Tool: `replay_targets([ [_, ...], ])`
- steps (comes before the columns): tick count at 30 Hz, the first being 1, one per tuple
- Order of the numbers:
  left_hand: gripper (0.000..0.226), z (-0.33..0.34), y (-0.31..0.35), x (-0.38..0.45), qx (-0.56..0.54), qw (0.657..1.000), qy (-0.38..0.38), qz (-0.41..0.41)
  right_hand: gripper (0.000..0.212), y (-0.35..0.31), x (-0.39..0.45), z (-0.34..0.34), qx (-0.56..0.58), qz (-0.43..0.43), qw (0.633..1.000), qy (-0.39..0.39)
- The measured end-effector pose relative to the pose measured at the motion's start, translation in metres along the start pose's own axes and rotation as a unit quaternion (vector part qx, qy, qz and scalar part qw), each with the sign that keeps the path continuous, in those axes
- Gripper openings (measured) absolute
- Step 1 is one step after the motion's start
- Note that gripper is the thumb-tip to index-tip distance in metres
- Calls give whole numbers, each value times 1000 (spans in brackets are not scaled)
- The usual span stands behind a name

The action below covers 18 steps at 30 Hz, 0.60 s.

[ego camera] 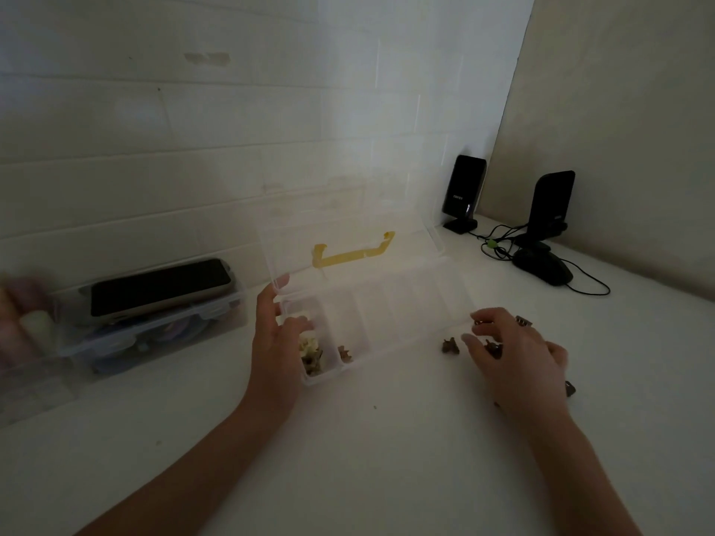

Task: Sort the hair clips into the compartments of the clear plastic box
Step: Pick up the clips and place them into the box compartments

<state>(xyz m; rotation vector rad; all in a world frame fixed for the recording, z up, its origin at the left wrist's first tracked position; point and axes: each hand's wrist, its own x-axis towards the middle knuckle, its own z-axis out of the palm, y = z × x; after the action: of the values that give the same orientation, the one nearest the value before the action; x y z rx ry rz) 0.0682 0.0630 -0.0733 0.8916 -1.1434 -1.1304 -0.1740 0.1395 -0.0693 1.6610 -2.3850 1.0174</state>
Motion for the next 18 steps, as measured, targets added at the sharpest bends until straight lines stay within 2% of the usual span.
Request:
replay_targets([
  [4,50,0,0,0,8,1000,1,1,26,-4,0,7,-43,-9,998,-49],
  [11,43,0,-1,1,3,1000,14,1,17,-19,1,12,-48,-61,997,-25],
  [15,48,0,0,1,0,1000,3,2,16,-25,-4,9,98,-141,985,31],
  [18,49,0,0,1,-5,1000,5,6,17,-34,-11,8,193,-155,968,48],
])
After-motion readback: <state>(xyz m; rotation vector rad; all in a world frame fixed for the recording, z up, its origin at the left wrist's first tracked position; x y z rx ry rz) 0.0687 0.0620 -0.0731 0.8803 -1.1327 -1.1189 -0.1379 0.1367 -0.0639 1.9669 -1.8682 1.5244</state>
